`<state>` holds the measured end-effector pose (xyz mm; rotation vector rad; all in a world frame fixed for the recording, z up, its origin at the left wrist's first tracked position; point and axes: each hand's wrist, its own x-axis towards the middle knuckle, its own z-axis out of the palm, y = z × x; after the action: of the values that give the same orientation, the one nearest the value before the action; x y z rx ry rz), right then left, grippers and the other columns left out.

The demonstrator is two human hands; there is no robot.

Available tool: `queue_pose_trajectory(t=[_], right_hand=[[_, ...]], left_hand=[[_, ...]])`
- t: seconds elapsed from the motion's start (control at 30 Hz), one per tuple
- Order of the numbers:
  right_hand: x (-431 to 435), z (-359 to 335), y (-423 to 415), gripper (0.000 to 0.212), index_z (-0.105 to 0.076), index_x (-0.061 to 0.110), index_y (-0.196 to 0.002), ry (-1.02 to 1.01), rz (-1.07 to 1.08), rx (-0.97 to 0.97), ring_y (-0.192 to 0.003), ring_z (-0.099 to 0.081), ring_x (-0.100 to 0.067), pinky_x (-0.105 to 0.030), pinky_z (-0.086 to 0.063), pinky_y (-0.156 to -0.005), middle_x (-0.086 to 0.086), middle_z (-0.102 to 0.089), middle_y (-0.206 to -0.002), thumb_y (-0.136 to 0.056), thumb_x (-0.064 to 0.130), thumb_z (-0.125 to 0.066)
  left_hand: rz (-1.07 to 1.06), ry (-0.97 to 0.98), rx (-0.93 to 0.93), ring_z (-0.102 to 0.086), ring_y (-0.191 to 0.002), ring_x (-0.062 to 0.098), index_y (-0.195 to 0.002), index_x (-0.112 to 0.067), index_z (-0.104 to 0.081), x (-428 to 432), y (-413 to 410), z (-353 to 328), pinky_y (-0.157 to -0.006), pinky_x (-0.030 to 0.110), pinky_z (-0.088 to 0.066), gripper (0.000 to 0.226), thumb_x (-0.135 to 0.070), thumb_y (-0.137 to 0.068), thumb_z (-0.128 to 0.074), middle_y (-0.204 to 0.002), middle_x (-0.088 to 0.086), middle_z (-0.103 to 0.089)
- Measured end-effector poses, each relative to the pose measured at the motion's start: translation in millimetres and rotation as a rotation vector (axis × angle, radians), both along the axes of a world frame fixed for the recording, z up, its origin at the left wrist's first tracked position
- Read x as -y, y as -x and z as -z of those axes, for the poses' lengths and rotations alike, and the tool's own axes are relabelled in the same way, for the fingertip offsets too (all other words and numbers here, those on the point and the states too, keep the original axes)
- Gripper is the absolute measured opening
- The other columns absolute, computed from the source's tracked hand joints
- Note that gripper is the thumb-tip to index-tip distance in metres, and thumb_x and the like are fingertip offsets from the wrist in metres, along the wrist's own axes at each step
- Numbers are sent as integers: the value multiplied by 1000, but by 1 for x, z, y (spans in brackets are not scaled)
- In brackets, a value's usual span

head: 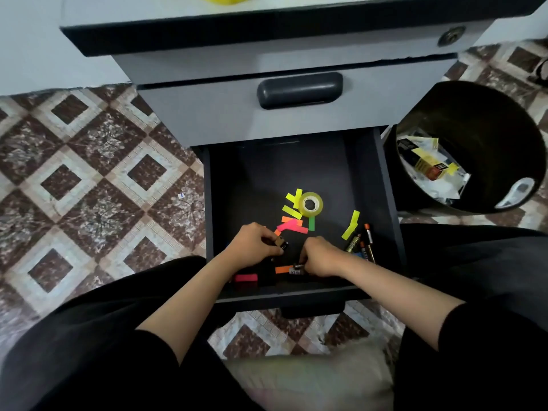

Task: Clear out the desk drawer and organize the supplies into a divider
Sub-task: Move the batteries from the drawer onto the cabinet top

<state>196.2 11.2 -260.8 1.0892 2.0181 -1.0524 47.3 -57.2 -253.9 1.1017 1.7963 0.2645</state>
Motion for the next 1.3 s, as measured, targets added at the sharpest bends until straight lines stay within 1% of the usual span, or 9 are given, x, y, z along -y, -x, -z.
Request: queue_pose_trajectory(t=[0.17, 0.3, 0.4, 0.57, 0.67, 0.8, 0.93, 1.1, 1.3], right_hand=[[-10, -15, -7, 22, -70, -5, -100, -6, 102, -92, -93, -64, -25, -32, -51, -78, -17, -70, -102, -83, 2, -59], [-11, -33, -14, 22, -72, 3, -104, -28, 164, -141, -82, -58, -14, -12, -38, -53, -10, -71, -101, -85, 6, -62], [-10, -39, -20, 23, -72, 4, -106, -68, 168, -139, -93, -61, -20, -18, -36, -62, -11, -70, -104, -87, 13, -63], [-9, -36, -29, 24, -71, -4, -97, -56, 286, -110, -71, -50, -12, -20, -33, -50, -13, -63, -82, -86, 16, -65], [-15, -29, -35, 10, -68, 2, -90, -2, 399, -97, -60, -52, -12, -20, -44, -53, -7, -57, -74, -86, 10, -64], [-21, -20, -38, 12, -61, 2, -73, 49, 493, -72, -51, -54, -11, -18, -47, -48, -5, -52, -58, -85, 3, -64], [-22, -14, -37, 8, -67, -1, -82, 70, 473, -66, -60, -57, -17, -24, -49, -59, -6, -54, -61, -86, 5, -63], [-21, -4, -30, 25, -69, -12, -92, 25, 391, -91, -72, -60, -24, -35, -50, -68, -15, -62, -76, -81, 10, -67], [-21, 2, -26, 22, -67, -3, -74, -20, 416, -51, -53, -44, -12, -23, -31, -48, -4, -48, -57, -82, 18, -68]], left_hand=[[-79, -62, 30, -61, -84, 16, -82, -13, -74, 8, -2, -17, -81, 28, -48, 5, -14, -78, -73, -85, 4, -69], [-94, -89, -52, -60, -80, 13, -83, -10, -74, 18, -10, -23, -68, 18, -42, 7, -15, -79, -72, -83, 4, -68], [-80, -58, -124, -59, -83, 10, -91, -8, -74, 24, -15, -20, -68, 13, -37, 14, -17, -81, -71, -89, 2, -68], [-103, -5, -180, -61, -97, 15, -101, -8, -72, 26, -16, -9, -76, 14, -39, 24, -20, -81, -71, -104, 5, -68], [-118, 47, -217, -61, -99, 19, -102, -7, -71, 23, -16, -1, -82, 22, -44, 23, -19, -81, -71, -106, 6, -68], [49, 153, -289, -62, -96, 20, -102, -9, -72, 14, -21, 10, -76, 26, -46, 27, -24, -80, -72, -103, 7, -69], [133, 181, -418, -63, -97, 25, -103, -6, -69, 8, -27, 20, -82, 32, -52, 26, -19, -80, -72, -104, 11, -67], [264, 166, -583, -61, -102, 31, -108, -4, -64, 6, -40, 24, -82, 36, -49, 22, -14, -90, -56, -110, 15, -62], [356, 177, -621, -59, -106, 30, -109, -3, -61, 0, -47, 28, -82, 34, -48, 21, -7, -93, -48, -113, 14, -60]])
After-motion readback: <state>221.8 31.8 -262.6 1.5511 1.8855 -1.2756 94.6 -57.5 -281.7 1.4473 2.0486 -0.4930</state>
